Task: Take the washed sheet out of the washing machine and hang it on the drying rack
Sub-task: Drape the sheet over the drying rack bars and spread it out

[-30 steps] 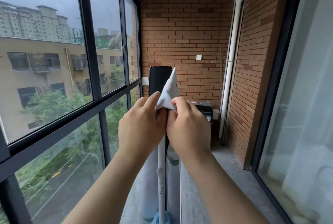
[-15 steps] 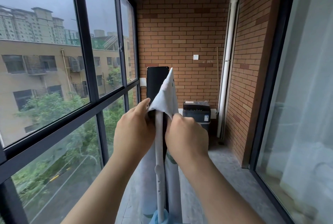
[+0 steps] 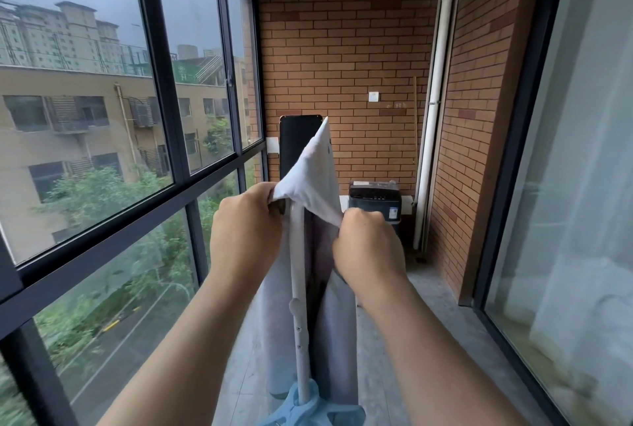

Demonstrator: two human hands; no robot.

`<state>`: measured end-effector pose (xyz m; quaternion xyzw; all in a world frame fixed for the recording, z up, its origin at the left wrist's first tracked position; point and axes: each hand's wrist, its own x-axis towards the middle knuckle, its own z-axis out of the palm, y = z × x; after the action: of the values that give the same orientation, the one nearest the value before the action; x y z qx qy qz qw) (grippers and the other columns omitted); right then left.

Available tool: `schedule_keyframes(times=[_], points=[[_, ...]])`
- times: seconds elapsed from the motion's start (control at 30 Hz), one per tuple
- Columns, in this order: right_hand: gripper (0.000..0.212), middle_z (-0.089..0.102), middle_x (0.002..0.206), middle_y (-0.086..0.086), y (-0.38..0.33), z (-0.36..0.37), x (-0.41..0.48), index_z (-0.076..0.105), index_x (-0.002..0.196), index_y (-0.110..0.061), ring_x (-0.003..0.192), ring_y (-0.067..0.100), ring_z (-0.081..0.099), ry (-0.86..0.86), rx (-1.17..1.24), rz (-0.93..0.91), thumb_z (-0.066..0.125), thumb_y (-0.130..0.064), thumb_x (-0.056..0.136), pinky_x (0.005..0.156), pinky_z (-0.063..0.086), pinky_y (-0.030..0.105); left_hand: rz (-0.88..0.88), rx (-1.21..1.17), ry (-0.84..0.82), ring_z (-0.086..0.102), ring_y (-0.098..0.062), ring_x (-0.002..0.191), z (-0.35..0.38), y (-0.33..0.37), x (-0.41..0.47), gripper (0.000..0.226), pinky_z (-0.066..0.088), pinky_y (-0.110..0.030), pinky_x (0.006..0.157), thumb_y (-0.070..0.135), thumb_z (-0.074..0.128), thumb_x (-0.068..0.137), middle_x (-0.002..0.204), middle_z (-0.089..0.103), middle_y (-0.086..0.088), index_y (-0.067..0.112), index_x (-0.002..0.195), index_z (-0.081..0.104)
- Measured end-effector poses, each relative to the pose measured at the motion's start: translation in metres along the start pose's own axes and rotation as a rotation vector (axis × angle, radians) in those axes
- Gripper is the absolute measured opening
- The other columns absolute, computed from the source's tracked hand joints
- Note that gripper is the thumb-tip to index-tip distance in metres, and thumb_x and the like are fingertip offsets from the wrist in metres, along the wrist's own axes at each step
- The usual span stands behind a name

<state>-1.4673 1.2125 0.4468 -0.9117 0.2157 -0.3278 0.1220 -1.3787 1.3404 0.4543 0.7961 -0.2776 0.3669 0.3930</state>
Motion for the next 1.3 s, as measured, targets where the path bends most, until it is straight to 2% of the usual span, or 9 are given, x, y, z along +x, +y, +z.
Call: schedule_keyframes(times=[0.1, 0.23, 0.37, 0.5, 0.67, 0.87, 0.97, 1.13, 1.3], points=[[0.009, 0.066, 0.088, 0.013, 0.002, 0.009, -0.003, 0.059, 0.085, -0.011, 0.079, 0.034, 0.066, -0.003, 0.050, 0.000, 0.053, -0.008, 0.091, 0.059, 0.047, 0.032, -0.058, -0.034, -0.036, 0.038, -0.011, 0.045, 0.010, -0.001, -0.006, 0.025, 0.030, -0.022, 0.042, 0.010, 0.053, 0.081, 0.048, 0.046, 0.003, 0.019, 0.059, 0.050], [0.014, 0.068, 0.096, 0.014, 0.011, 0.027, -0.014, 0.066, 0.099, -0.007, 0.087, 0.035, 0.067, -0.146, 0.062, 0.048, 0.056, -0.015, 0.093, 0.062, 0.043, 0.029, -0.153, -0.023, -0.166, 0.028, -0.012, 0.045, 0.024, -0.016, -0.023, 0.035, 0.022, -0.025, 0.043, 0.005, 0.058, 0.078, 0.044, 0.037, 0.002, 0.011, 0.054, 0.033], [0.017, 0.067, 0.099, 0.016, 0.031, 0.026, -0.017, 0.067, 0.102, -0.004, 0.088, 0.036, 0.066, -0.175, 0.063, 0.127, 0.053, -0.010, 0.093, 0.063, 0.043, 0.029, -0.208, 0.077, -0.178, 0.037, -0.017, 0.044, 0.020, -0.038, -0.033, 0.046, 0.022, -0.028, 0.044, 0.012, 0.056, 0.094, 0.046, 0.042, -0.001, 0.014, 0.053, 0.035], [0.015, 0.065, 0.096, 0.014, 0.037, 0.024, -0.019, 0.064, 0.102, -0.007, 0.077, 0.033, 0.060, -0.106, 0.051, 0.135, 0.052, -0.010, 0.093, 0.061, 0.042, 0.030, -0.240, 0.057, -0.195, 0.042, -0.015, 0.046, 0.020, -0.033, -0.038, 0.037, 0.026, -0.026, 0.042, 0.014, 0.059, 0.090, 0.048, 0.046, -0.002, 0.012, 0.056, 0.042], [0.019, 0.062, 0.107, 0.014, 0.045, 0.050, -0.020, 0.060, 0.109, -0.009, 0.094, 0.036, 0.065, -0.279, 0.075, 0.180, 0.053, -0.019, 0.094, 0.066, 0.046, 0.032, -0.313, 0.071, -0.355, 0.040, -0.018, 0.046, 0.036, -0.038, -0.056, 0.033, 0.025, -0.025, 0.043, 0.010, 0.060, 0.081, 0.049, 0.045, -0.001, 0.011, 0.053, 0.042], [0.026, 0.060, 0.115, 0.025, 0.068, 0.063, -0.034, 0.059, 0.112, 0.004, 0.106, 0.039, 0.058, -0.343, 0.174, 0.253, 0.045, -0.002, 0.091, 0.073, 0.039, 0.028, -0.420, 0.194, -0.422, 0.047, -0.026, 0.054, 0.042, -0.062, -0.088, 0.037, 0.027, -0.025, 0.045, 0.011, 0.050, 0.089, 0.057, 0.050, -0.006, 0.015, 0.054, 0.039], [0.028, 0.061, 0.115, 0.024, 0.064, 0.069, -0.040, 0.055, 0.116, 0.002, 0.104, 0.039, 0.060, -0.371, 0.227, 0.240, 0.044, 0.002, 0.090, 0.073, 0.043, 0.030, -0.439, 0.228, -0.442, 0.052, -0.028, 0.058, 0.047, -0.061, -0.096, 0.034, 0.030, -0.026, 0.047, 0.018, 0.046, 0.094, 0.065, 0.055, -0.007, 0.017, 0.059, 0.043], [0.026, 0.061, 0.115, 0.020, 0.048, 0.077, -0.059, 0.053, 0.116, -0.002, 0.103, 0.038, 0.062, -0.425, 0.276, 0.184, 0.048, 0.001, 0.091, 0.081, 0.052, 0.034, -0.443, 0.134, -0.499, 0.061, -0.026, 0.063, 0.059, -0.046, -0.107, 0.021, 0.049, -0.034, 0.052, 0.005, 0.043, 0.086, 0.069, 0.063, -0.009, 0.008, 0.068, 0.054], [0.021, 0.059, 0.116, 0.015, 0.045, 0.083, -0.076, 0.057, 0.117, -0.006, 0.106, 0.035, 0.061, -0.452, 0.247, 0.162, 0.050, -0.007, 0.097, 0.081, 0.047, 0.032, -0.481, 0.131, -0.544, 0.053, -0.025, 0.062, 0.062, -0.032, -0.118, 0.020, 0.035, -0.029, 0.048, -0.003, 0.041, 0.078, 0.067, 0.058, -0.009, 0.009, 0.062, 0.046]])
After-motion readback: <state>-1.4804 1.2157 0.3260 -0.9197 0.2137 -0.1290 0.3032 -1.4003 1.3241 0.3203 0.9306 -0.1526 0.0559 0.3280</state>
